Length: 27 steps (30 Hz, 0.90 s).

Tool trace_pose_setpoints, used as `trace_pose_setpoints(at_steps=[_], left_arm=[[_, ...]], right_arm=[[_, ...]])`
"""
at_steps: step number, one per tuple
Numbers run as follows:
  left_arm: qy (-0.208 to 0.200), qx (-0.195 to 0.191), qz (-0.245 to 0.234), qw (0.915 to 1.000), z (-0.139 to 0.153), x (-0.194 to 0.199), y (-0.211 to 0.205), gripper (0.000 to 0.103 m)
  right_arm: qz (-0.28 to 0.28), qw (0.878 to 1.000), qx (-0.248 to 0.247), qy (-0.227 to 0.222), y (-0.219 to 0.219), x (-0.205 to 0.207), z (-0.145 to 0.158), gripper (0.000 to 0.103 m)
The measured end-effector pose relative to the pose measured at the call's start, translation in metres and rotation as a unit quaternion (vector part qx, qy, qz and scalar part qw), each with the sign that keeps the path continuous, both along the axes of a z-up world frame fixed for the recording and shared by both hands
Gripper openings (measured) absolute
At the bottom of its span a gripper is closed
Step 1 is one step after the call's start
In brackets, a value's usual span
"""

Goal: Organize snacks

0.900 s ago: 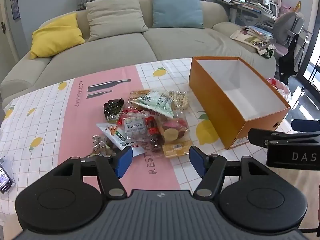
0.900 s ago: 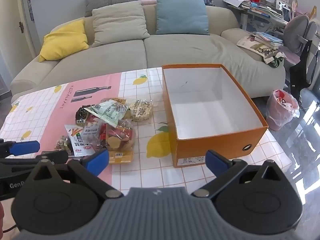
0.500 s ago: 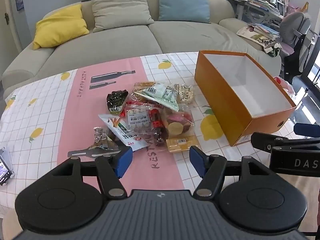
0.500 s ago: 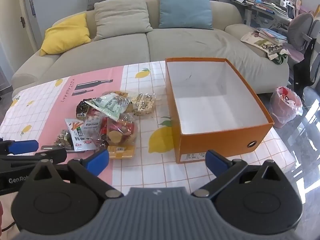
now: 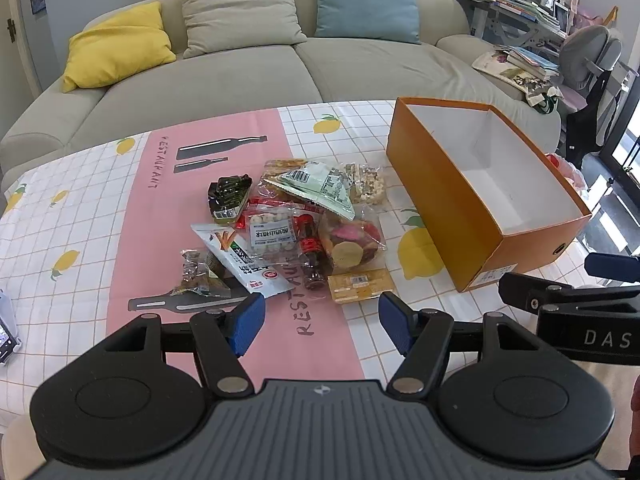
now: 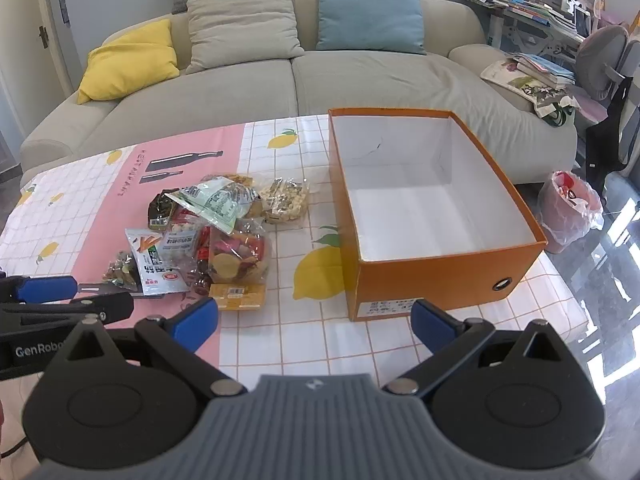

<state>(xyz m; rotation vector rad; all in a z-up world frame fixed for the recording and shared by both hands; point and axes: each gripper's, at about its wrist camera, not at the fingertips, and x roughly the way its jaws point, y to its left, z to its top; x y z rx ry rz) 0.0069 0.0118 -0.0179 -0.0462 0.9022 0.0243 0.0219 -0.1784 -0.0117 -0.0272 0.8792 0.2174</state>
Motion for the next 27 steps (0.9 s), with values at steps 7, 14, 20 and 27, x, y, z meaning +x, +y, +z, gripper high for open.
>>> trace_pose_setpoints(at_steps=[7, 14, 20, 27], left_arm=[[0.003, -0.003, 0.002, 1.0, -0.0004, 0.0012, -0.0004, 0.077], [0.005, -0.01, 0.0, 0.9999, -0.0011, 0.0024, -0.0004, 0.077], [0.009, -0.017, 0.006, 0.9998, -0.0038, 0.0017, 0.0032, 0.077], [0.01, -0.022, 0.008, 0.9997, -0.0047, 0.0025, 0.0055, 0.077]], right_arm=[[0.002, 1.0, -0.001, 0.003, 0.0013, 0.0021, -0.0016, 0.1], [0.001, 1.0, -0.004, 0.005, 0.0018, 0.0034, -0.0031, 0.1], [0.001, 1.0, -0.006, 0.009, 0.0042, 0.0053, -0.006, 0.1], [0.007, 1.0, -0.01, 0.01, 0.0062, 0.0043, -0.0069, 0.1]])
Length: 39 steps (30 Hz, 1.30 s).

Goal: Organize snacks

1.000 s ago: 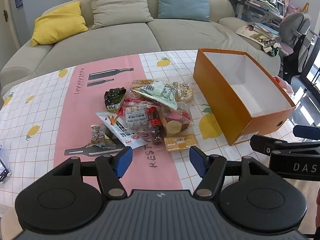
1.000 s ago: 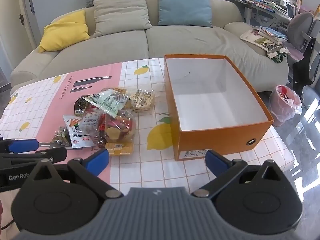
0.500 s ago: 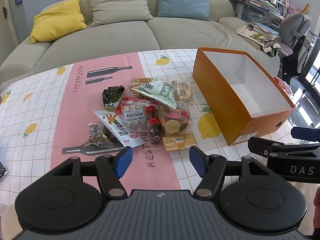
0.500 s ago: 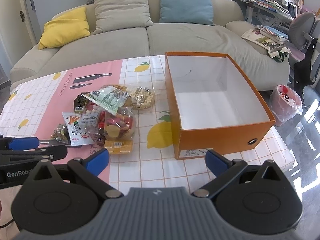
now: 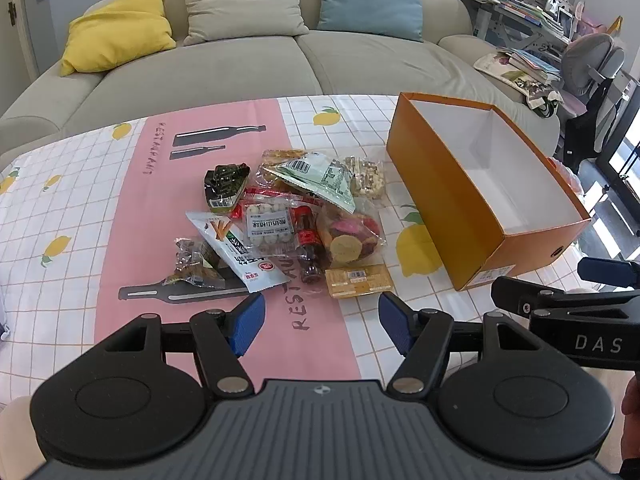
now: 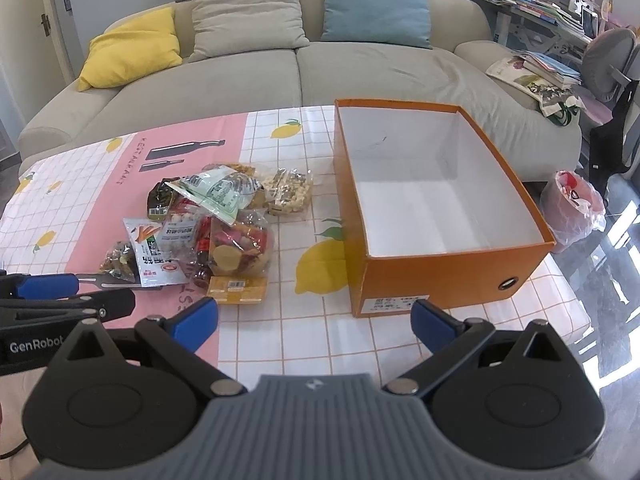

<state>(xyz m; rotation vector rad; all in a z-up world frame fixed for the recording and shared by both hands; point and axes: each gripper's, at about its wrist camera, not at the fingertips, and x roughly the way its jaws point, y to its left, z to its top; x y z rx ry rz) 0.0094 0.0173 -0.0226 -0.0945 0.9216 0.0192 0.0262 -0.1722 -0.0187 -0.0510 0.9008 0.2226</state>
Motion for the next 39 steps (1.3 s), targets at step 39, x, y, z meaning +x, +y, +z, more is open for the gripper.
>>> trace_pose_setpoints(at_steps=[39], left_arm=[[-0.002, -0.005, 0.001, 1.0, 0.0035, -0.0015, -0.0002, 0.077]], right_arm=[[-0.003, 1.0, -0.002, 0.004, -0.0024, -0.0033, -0.0013, 0.1]])
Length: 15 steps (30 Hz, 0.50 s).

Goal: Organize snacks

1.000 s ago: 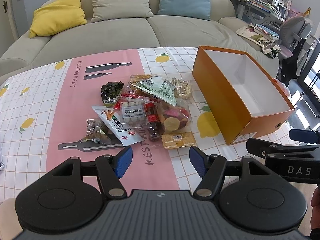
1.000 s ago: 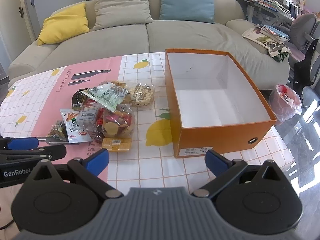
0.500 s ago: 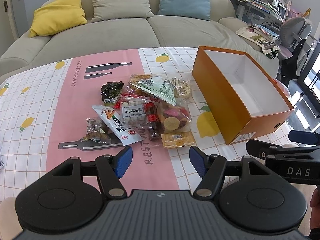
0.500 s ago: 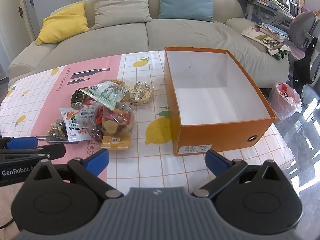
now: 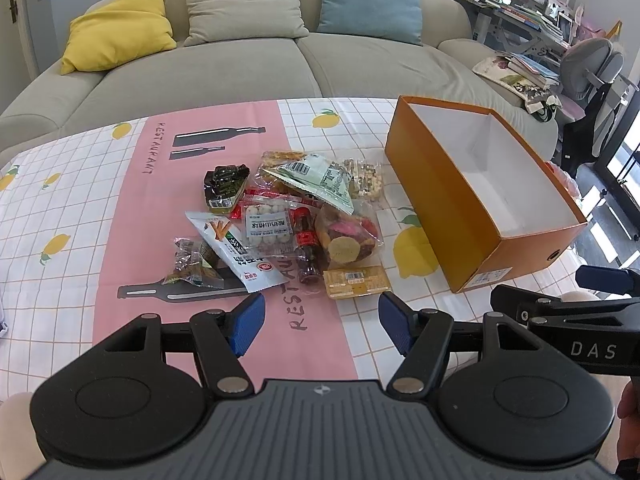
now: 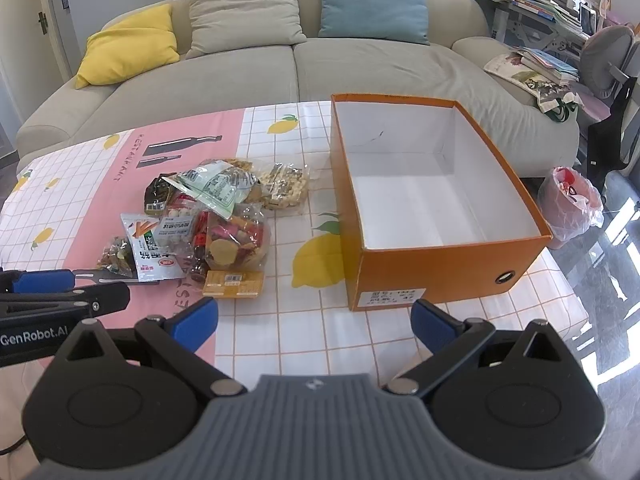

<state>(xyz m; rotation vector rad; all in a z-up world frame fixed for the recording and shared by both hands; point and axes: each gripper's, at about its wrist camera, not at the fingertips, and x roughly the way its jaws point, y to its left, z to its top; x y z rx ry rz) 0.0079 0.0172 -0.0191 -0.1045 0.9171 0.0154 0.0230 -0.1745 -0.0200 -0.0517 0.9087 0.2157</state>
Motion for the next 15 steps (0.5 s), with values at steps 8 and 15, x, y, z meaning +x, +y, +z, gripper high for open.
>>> trace_pose_setpoints(at_steps=[8, 15], left_arm=[[-0.001, 0.0, -0.002, 1.0, 0.0, 0.001, 0.002, 0.077], [-0.007, -0.003, 0.015, 0.9999, -0.012, 0.008, 0.018, 0.07]], right_arm=[[0.005, 1.0, 0.003, -0.005, 0.0, -0.001, -0.001, 0.1], [0.047, 0.996, 0.036, -0.062, 0.005, 0.008, -0.011, 0.1]])
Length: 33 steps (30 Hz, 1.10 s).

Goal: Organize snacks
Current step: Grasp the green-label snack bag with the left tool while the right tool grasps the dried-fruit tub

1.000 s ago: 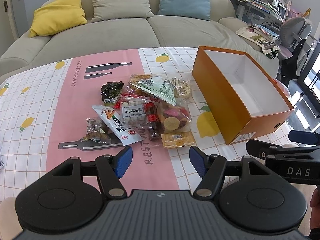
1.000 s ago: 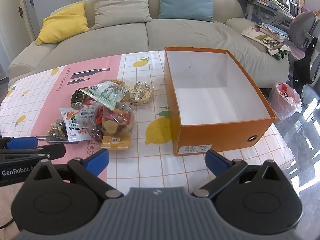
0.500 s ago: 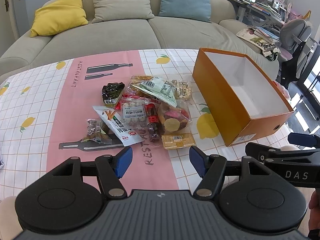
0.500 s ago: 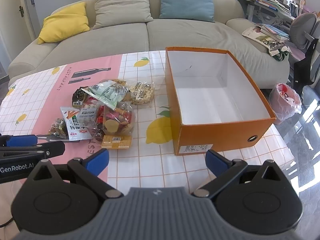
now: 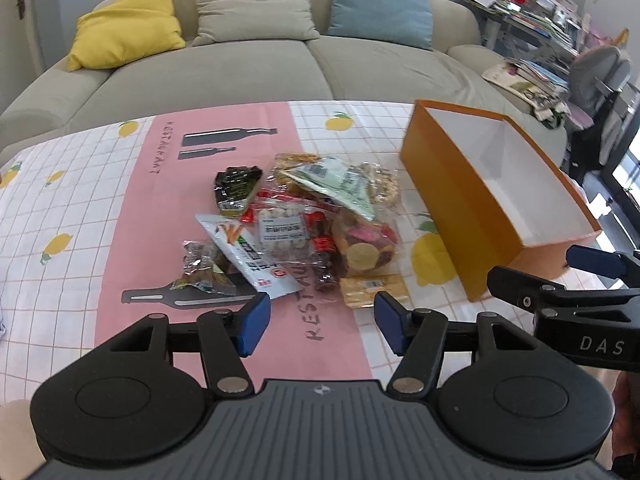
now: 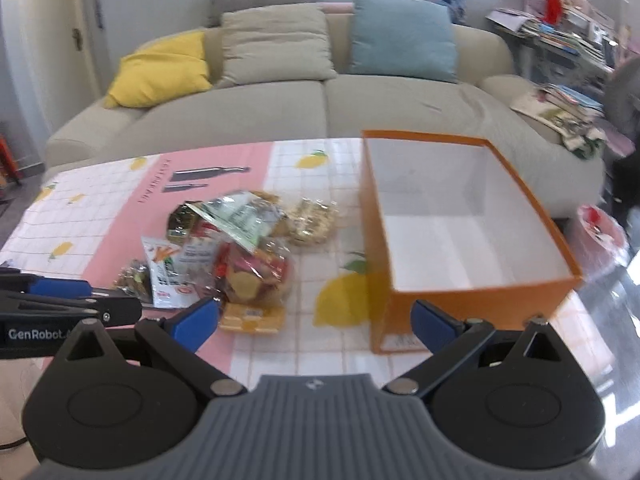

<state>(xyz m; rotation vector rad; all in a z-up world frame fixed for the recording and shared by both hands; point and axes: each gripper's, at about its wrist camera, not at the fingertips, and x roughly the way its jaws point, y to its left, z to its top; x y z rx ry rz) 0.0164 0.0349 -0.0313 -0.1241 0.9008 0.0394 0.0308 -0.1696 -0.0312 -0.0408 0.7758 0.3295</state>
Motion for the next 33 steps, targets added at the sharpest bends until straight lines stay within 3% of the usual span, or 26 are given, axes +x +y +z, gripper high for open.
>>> trace_pose_setpoints(at_steps=[2, 6, 11, 15, 17, 21, 31, 33], left_arm=[[-0.001, -0.01, 0.001, 0.9999, -0.005, 0.003, 0.006, 0.067], [-0.008, -0.033, 0.004, 0.9994, -0.012, 0.013, 0.018, 0.065], [-0.028, -0.05, -0.002, 0.9984, -0.015, 0.032, 0.028, 0.077], [-0.026, -0.076, 0.003, 0.9967, -0.018, 0.055, 0.036, 0.077], [-0.022, -0.106, 0.013, 0.994, -0.019, 0.07, 0.042, 0.077], [-0.01, -0.141, 0.034, 0.9893, -0.03, 0.104, 0.047, 0.082], [0.034, -0.245, 0.101, 0.9637, -0.076, 0.167, 0.061, 0.082], [0.047, -0.247, 0.108, 0.9618, -0.086, 0.175, 0.06, 0.075]], right_arm=[[0.009, 1.0, 0.008, -0.002, 0.004, 0.007, -0.004, 0.098], [0.041, 0.999, 0.01, 0.004, 0.021, 0.024, -0.014, 0.078], [0.063, 0.998, 0.013, 0.019, 0.041, 0.048, -0.028, 0.075], [0.058, 0.998, 0.012, 0.035, 0.049, 0.073, -0.04, 0.068], [0.053, 0.998, 0.016, 0.037, 0.05, 0.088, -0.043, 0.067], [0.047, 0.998, 0.001, 0.031, 0.058, 0.114, -0.049, 0.054], [0.054, 0.998, -0.018, 0.026, 0.079, 0.172, -0.068, 0.05], [0.06, 0.998, -0.016, 0.031, 0.081, 0.176, -0.073, 0.05]])
